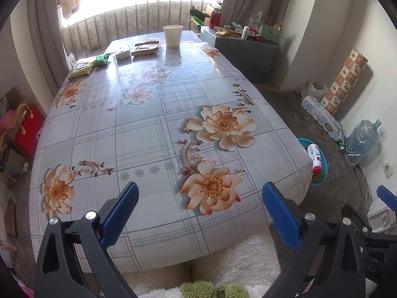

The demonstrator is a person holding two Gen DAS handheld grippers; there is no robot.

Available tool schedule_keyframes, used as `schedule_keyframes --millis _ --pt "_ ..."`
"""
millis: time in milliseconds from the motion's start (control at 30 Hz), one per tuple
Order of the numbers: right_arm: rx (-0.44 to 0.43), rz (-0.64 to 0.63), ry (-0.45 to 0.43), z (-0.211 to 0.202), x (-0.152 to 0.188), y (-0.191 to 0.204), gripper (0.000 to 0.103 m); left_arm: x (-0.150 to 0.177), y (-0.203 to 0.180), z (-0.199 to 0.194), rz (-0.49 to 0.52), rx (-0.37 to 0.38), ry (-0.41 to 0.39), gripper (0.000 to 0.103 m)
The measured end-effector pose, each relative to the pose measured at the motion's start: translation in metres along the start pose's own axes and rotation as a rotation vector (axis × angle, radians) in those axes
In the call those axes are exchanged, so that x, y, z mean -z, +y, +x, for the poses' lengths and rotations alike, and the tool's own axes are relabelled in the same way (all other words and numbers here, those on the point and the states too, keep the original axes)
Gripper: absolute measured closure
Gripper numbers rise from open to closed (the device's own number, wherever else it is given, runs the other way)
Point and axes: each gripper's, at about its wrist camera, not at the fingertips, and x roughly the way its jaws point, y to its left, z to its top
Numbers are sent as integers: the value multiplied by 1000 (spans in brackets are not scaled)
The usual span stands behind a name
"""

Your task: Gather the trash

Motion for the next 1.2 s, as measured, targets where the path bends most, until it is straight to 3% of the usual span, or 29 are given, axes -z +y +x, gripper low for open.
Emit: schedule_keyframes --millis 500,1200 --pt "48 -63 7 2 -34 11 8 -23 6 10 -9 21 24 6" --pt "77 -134 9 1 -50 24 8 -31 18 11 -28 21 20 6"
